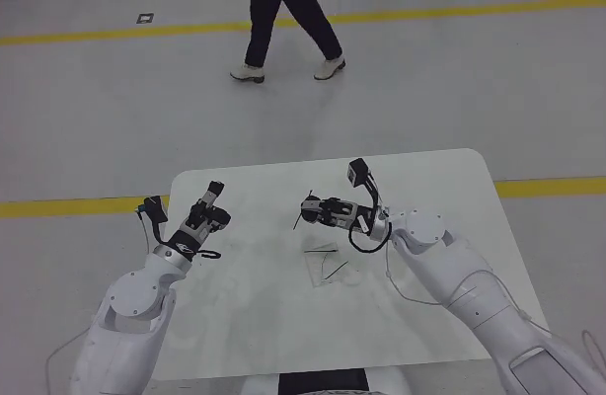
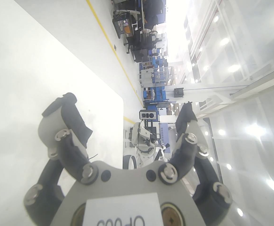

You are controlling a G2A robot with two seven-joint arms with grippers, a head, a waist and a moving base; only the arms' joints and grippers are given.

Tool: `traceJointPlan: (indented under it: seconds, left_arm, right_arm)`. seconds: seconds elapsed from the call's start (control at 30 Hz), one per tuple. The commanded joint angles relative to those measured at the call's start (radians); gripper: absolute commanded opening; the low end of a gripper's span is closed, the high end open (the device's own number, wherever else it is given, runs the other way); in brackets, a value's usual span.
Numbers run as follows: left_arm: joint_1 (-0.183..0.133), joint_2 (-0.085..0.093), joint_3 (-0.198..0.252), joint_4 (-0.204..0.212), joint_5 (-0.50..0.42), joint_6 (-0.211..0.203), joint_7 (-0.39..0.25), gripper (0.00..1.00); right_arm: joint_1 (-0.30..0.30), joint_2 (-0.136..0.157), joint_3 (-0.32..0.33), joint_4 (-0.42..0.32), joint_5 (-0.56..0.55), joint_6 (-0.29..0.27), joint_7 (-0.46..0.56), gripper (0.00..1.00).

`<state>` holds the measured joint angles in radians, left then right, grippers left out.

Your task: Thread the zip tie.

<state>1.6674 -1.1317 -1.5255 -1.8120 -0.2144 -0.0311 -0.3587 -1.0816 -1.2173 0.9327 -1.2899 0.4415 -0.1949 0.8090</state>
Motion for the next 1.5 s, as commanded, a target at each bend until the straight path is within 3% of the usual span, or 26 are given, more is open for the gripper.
traceJointPlan:
  seconds: [0.0,0.37,0.7,0.97,1.13,1.47]
  left_arm:
    - [0.0,0.0,0.0,0.0,0.0,0.0,0.0,1.0]
    - [0.0,0.0,0.0,0.0,0.0,0.0,0.0,1.0]
    - [0.0,0.0,0.0,0.0,0.0,0.0,0.0,1.0]
    - [0.0,0.0,0.0,0.0,0.0,0.0,0.0,1.0]
    - [0.0,0.0,0.0,0.0,0.0,0.0,0.0,1.0]
    - [0.0,0.0,0.0,0.0,0.0,0.0,0.0,1.0]
  right_arm:
    - [0.0,0.0,0.0,0.0,0.0,0.0,0.0,0.0]
    - [-0.008,-0.002,-0.003,-0.015,-0.001,0.016,-0.016,0.0]
    - [0.065,-0.02,-0.033,-0.051,-0.037,0.233,-0.08,0.0]
    - [0.128,-0.029,-0.038,-0.064,-0.065,0.337,-0.081,0.0]
    - [0.147,-0.032,-0.033,-0.063,-0.071,0.369,-0.082,0.0]
    - [0.147,-0.033,-0.029,-0.062,-0.066,0.369,-0.09,0.0]
